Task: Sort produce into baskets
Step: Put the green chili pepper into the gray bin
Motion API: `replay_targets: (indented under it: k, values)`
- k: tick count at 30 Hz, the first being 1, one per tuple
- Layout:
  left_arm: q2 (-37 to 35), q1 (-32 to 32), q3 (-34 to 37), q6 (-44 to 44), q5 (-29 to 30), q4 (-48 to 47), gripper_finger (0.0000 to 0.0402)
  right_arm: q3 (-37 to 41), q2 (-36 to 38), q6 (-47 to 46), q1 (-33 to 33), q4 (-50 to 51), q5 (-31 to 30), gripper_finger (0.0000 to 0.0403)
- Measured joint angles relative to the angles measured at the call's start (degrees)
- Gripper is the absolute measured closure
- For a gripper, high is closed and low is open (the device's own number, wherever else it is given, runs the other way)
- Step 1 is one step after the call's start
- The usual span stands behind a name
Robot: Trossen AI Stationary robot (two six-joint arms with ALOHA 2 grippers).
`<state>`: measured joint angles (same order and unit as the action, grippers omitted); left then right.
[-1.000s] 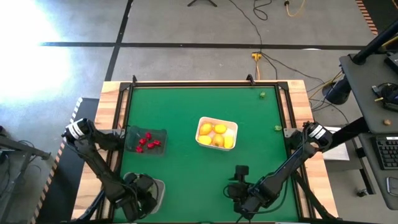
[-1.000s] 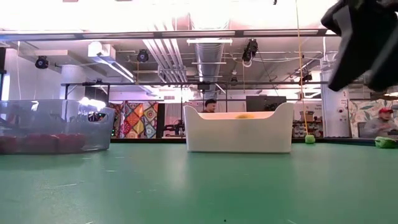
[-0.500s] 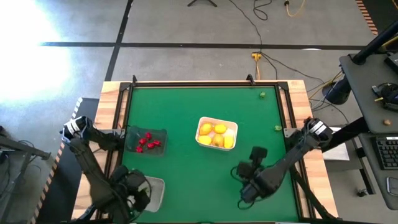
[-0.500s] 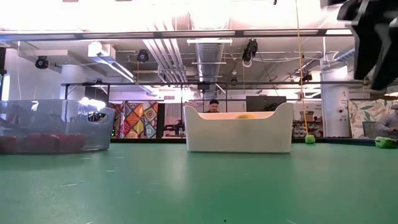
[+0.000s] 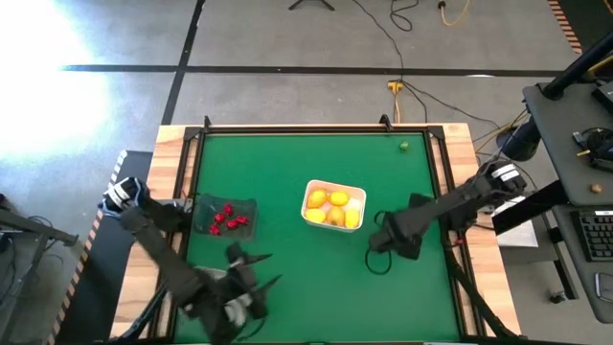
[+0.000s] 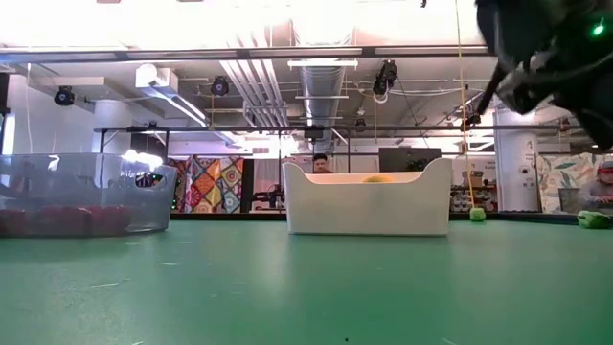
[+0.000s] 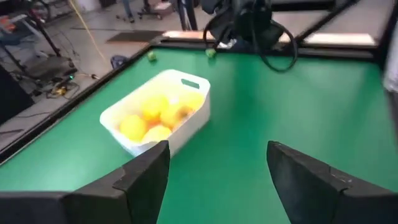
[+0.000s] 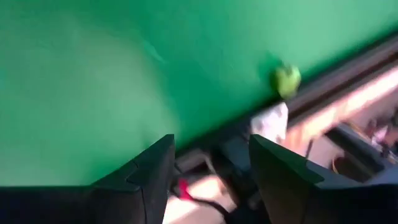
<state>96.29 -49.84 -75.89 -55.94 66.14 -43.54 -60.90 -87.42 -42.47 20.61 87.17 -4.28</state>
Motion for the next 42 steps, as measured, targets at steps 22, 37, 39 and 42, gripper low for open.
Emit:
replay_targets:
  k: [22, 37, 39, 42]
  values:
    - [0.2, 18.6, 18.6, 33.6, -21.7, 51.0, 0.0169, 12.9, -2.2, 35.0, -44.1, -9.7, -1.7, 0.0202]
    - [-0.8, 18.9, 18.5, 44.5, -16.2, 51.2, 0.0169, 13.1, -7.6, 38.0, -53.6, -13.2, -2.1, 0.0182]
    - [-0.8, 19.1, 18.5, 45.9, -15.4, 51.3, 0.0169, 12.7, -7.0, 38.1, -53.6, -13.0, -1.7, 0.0165]
    - [-0.8, 19.6, 18.5, 47.6, -14.1, 51.4, 0.0169, 11.4, -4.9, 38.2, -53.5, -11.3, -1.3, 0.0137]
